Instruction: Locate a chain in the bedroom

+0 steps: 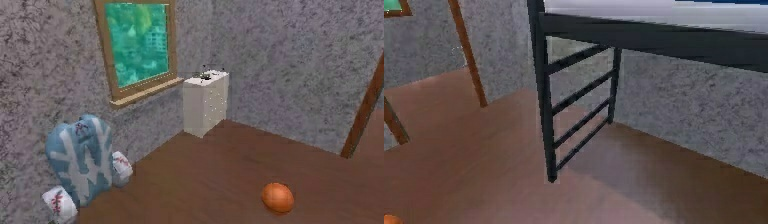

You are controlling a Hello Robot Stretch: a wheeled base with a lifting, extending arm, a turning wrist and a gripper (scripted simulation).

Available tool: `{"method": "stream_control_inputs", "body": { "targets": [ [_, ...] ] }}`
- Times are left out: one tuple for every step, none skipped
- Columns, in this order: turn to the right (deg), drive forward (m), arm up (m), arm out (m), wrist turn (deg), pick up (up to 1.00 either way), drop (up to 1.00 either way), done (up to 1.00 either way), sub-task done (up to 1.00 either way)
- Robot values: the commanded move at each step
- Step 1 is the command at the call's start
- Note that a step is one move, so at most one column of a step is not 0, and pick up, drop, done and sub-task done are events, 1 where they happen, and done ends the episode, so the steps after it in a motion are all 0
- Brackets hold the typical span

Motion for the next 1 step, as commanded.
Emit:
{"method": "stream_control_inputs", "body": {
  "targets": [
    [0.0, 1.00, 0.00, 0.00, 0.0, 0.00, 0.00, 0.00, 0.00]
  ]
}}
